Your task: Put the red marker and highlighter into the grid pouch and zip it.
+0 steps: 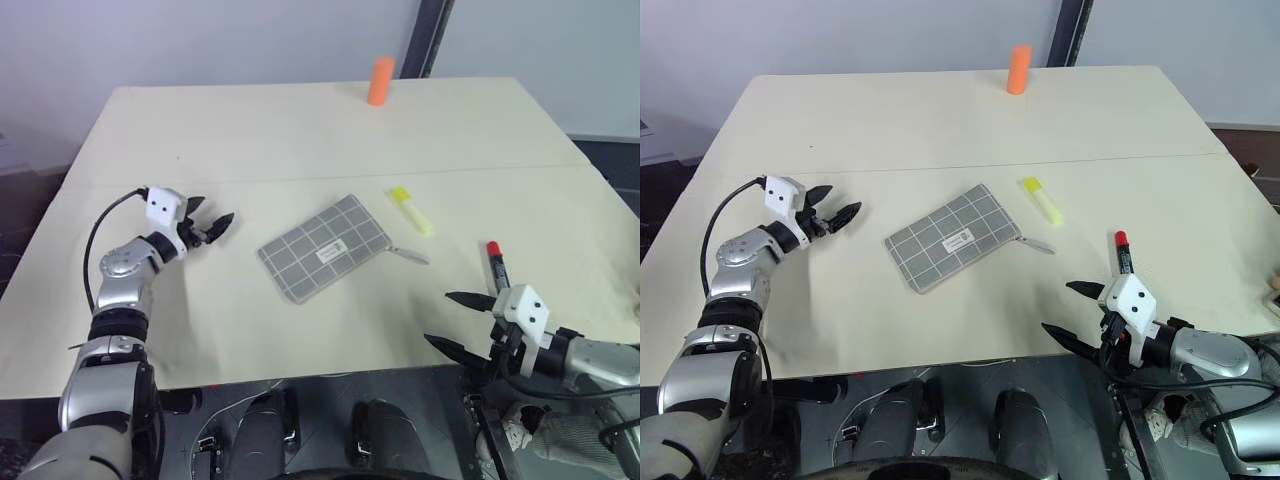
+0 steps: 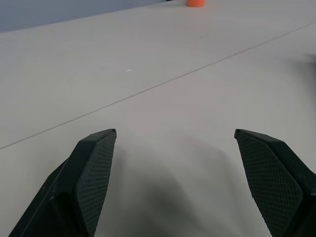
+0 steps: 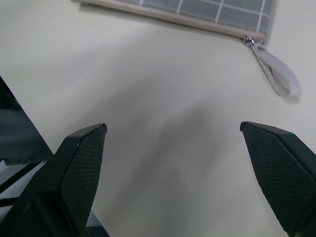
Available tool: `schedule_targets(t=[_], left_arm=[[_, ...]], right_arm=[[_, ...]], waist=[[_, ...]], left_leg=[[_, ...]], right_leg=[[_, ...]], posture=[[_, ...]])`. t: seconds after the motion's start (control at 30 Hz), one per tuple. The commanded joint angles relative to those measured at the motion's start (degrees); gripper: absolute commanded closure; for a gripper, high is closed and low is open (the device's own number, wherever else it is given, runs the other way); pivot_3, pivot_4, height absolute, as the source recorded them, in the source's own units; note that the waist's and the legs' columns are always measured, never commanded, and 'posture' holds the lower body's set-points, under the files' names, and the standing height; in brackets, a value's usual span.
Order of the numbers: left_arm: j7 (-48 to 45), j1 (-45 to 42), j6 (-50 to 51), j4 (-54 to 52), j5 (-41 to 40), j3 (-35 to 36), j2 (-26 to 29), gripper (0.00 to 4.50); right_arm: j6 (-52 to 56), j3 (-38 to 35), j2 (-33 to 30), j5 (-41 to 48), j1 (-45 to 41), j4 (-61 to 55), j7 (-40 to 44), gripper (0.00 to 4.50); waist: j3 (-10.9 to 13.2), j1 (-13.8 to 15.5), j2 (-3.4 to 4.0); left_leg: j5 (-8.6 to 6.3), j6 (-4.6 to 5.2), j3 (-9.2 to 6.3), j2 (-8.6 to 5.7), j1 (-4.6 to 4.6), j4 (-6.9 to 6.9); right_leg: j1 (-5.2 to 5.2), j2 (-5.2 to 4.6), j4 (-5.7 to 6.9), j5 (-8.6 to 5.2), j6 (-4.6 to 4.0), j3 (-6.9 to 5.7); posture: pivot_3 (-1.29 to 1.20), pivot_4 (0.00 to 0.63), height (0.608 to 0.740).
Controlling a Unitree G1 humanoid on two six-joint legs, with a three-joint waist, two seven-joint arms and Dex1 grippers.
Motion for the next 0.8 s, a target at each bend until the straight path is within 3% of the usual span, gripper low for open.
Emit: schedule_targets(t=[0.03, 0.8], left_arm=[[0.1, -1.1, -1.5, -0.5, -0.1, 0.7, 0.4, 0.46], [-2.3, -0.5, -7.0, 0.5, 1.8, -0.3, 1.3, 0.46]], right_arm=[[-1.1, -0.3, 0.1, 0.2, -0.6, -0.5, 0.1, 0.00], [-1.5, -0.5, 0.3, -0.3, -1.3, 0.3, -0.9, 0.00]], waist=[[0.0, 0.0, 0.00], [0.0, 0.0, 0.00]], left_leg=[[0.00, 0.00, 0.00, 0.00, 0.00, 0.00], [0.00, 0.00, 0.00, 0.00, -0.01, 0.00]], right_leg=[[0.00, 0.00, 0.00, 0.00, 0.00, 0.00], [-0.01, 0.01, 0.00, 0.00, 0.00, 0.00]], posture=[[0.00, 0.150, 0.740], [0.00, 0.150, 0.740]])
